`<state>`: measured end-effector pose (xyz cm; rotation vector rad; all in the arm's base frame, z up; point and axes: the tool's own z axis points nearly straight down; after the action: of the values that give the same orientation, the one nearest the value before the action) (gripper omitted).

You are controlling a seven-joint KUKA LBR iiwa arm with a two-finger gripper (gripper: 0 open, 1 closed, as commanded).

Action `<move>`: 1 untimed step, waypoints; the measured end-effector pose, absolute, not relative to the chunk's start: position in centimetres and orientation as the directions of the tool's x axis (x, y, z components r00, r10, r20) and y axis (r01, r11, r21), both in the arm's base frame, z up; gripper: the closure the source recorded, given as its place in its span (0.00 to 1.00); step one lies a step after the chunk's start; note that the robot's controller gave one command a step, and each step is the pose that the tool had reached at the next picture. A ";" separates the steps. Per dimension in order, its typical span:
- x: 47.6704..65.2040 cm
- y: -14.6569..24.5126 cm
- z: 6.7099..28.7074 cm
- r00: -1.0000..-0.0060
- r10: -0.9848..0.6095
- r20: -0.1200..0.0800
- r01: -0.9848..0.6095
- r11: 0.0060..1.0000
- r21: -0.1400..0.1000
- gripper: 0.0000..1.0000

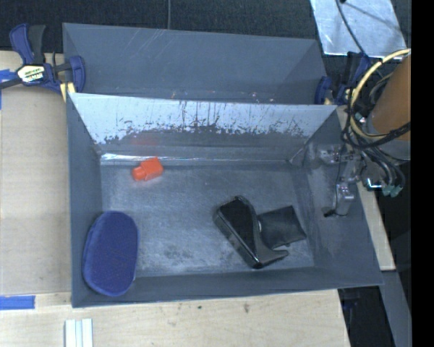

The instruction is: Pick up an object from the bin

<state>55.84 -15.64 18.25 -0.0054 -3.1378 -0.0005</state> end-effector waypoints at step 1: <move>56.9 -11.5 6.6 -0.991 0.132 0.003 0.132 0.991 0.001 0.00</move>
Offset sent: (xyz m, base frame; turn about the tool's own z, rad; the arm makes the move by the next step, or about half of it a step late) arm 0.0112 0.0397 -0.1125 0.1297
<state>56.89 -11.55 6.60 -0.2075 -3.1322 -0.0012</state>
